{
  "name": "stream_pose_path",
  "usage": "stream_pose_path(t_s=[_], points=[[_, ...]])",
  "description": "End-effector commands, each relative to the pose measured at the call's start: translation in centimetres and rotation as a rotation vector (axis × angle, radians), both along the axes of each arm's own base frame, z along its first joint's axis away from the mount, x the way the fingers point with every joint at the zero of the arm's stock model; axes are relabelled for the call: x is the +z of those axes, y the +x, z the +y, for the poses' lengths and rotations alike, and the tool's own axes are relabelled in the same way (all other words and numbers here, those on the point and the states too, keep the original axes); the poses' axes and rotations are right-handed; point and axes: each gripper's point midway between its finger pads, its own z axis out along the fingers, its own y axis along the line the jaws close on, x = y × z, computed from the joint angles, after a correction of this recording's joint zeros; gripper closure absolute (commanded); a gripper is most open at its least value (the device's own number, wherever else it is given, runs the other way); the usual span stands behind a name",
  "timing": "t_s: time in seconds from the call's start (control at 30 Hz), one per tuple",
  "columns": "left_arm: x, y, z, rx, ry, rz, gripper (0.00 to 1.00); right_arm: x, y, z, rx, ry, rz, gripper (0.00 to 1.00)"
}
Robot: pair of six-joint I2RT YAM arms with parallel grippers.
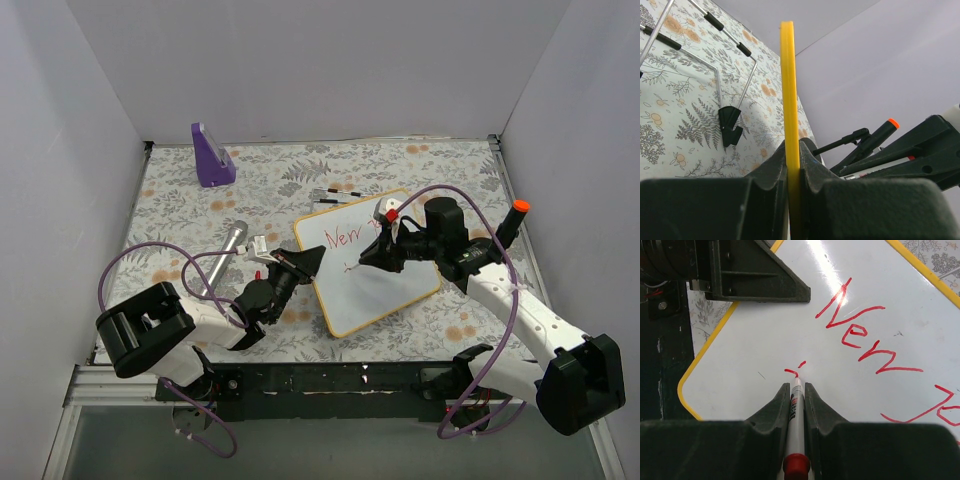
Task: Write a sentence on the whiteboard
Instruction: Write on the whiteboard with the whiteboard marker without the cap.
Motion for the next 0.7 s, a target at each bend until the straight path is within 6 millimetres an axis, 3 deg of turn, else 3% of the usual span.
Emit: stream_pose_path(t_s=[0.0,0.5,0.67], points=[[5.3,-0.6,0.3,-0.009,-0.154,-0.119,1.0,0.5,-0.6,-0.1,0.048,-0.011,-0.017,0.99],[5.1,-0.5,0.1,-0.016,-0.153,-0.118,1.0,-0.4,-3.2,-0.1,0.156,-0.022,0.014,0.99],[5.1,-0.6,0.1,-0.016,-0.153,-0.118,1.0,-0.6,-1.9,-0.3,0.09,-0.051,-0.007,0.99]])
